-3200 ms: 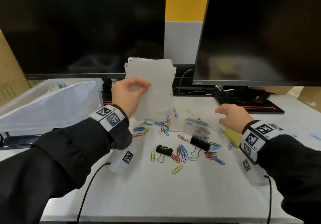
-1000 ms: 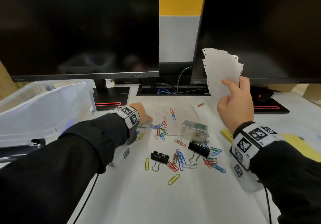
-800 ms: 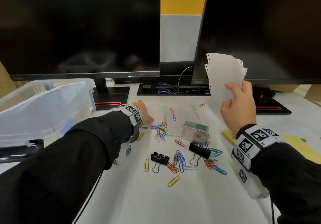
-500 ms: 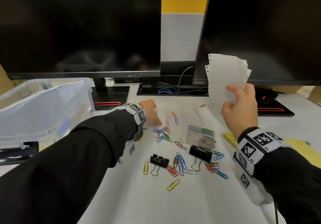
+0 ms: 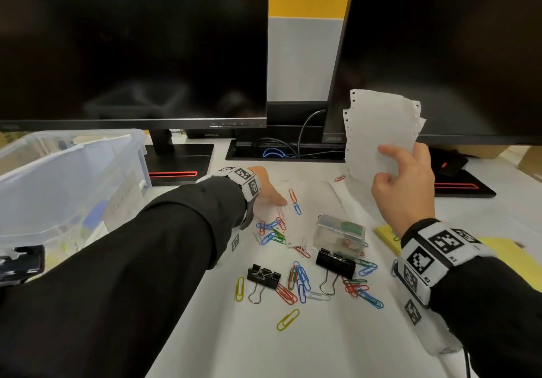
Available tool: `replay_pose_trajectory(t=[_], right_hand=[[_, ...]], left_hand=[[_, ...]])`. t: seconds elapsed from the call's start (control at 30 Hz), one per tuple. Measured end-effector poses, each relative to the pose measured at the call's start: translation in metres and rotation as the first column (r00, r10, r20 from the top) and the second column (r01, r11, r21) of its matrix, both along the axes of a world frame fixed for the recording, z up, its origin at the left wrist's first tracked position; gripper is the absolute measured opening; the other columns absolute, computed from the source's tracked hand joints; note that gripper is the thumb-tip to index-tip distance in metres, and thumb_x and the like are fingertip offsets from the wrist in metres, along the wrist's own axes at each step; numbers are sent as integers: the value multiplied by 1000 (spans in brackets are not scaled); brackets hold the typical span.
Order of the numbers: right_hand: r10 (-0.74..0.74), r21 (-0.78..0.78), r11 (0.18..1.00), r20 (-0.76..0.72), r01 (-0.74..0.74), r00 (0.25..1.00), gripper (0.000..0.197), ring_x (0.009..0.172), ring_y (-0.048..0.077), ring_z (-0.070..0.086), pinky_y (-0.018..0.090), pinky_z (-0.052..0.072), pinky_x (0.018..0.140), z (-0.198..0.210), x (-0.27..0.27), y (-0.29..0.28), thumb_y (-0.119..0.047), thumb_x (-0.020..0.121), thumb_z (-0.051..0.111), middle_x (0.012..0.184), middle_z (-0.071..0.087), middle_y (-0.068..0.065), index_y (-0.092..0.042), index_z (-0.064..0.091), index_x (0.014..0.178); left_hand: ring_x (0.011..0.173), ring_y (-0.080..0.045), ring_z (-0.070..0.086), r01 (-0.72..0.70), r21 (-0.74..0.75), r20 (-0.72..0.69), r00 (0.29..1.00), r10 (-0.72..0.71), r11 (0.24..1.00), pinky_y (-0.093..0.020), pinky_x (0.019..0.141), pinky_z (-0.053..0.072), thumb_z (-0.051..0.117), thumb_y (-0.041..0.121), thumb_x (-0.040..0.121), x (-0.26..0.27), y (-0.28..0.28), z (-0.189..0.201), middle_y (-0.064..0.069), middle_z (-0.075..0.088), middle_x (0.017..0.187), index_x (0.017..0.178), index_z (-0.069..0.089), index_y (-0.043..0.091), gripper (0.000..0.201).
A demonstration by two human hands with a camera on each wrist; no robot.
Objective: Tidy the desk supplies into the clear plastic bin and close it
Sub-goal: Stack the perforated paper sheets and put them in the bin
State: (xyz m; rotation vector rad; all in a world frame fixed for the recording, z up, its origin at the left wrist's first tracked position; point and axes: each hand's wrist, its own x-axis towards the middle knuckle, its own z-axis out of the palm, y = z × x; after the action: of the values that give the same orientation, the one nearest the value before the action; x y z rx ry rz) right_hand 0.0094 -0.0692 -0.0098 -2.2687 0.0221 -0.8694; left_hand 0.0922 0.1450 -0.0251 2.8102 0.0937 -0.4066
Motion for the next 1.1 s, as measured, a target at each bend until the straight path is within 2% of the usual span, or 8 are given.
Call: replay_pose_trajectory(t=[0.13,0.27,0.47,0.6,0.7,0.97,1.03,1.1], right_hand=[[6,8,1000,6,-6,1000,39,128,21,41,12,30,92,0,2,3,4,86,49,136,39,11,-4,54,124],[15,11,1000,14,-15,1000,39,128,22,41,13,31,93,-1,5,5,4,85,49,136,39,11,-4,55,124],[10,11,1000,19,-10,1000,39,125,21,43,8,29,88,0,1,4,4,85,48,135,40,12,-3,55,123],[19,0,1000,18,-19,1000,40,124,23,44,12,31,90,0,-3,5,4,85,48,134,40,13,-3,54,124],[27,-16,1000,19,-27,999,39,124,25,44,15,33,91,1,-7,6,2,86,49,133,40,13,-3,53,124],[70,4,997,173,-72,983,37,121,26,46,-1,24,91,19,-17,6,4,86,52,125,45,18,-3,55,122],[81,51,994,219,-94,972,42,119,21,47,-7,24,90,28,-21,8,8,85,50,125,47,16,-7,54,124],[116,141,978,237,-152,965,54,117,11,46,-1,29,96,36,-27,15,10,83,50,131,46,9,-15,45,130]], left_hand=[[120,-27,51,13,-47,-30,999,-15,999,-35,98,41,72,45,74,-1,0,1,-9,54,133,131,50,9,71],[128,-24,45,77,-88,94,993,-69,993,-32,105,35,65,44,81,-5,-1,5,-6,48,140,137,45,12,67],[95,-21,60,138,-347,294,955,-32,928,-23,72,46,75,25,75,-18,-1,14,-10,65,113,107,65,10,37],[84,-22,64,101,-504,274,961,48,858,-23,66,52,81,22,68,-28,8,21,-4,65,88,94,65,12,32],[85,-22,64,68,-608,292,946,143,791,-22,67,51,82,24,68,-36,16,32,-4,66,90,101,68,8,39],[79,-21,70,149,-654,452,863,226,742,-33,73,59,83,28,65,-57,33,79,-5,72,87,87,72,16,28],[74,-16,68,192,-623,504,840,202,758,-25,64,57,80,29,68,-63,38,91,0,70,80,85,71,19,22],[67,-8,65,219,-607,541,818,196,764,-13,52,51,77,29,72,-69,44,103,6,67,75,89,71,19,20]])
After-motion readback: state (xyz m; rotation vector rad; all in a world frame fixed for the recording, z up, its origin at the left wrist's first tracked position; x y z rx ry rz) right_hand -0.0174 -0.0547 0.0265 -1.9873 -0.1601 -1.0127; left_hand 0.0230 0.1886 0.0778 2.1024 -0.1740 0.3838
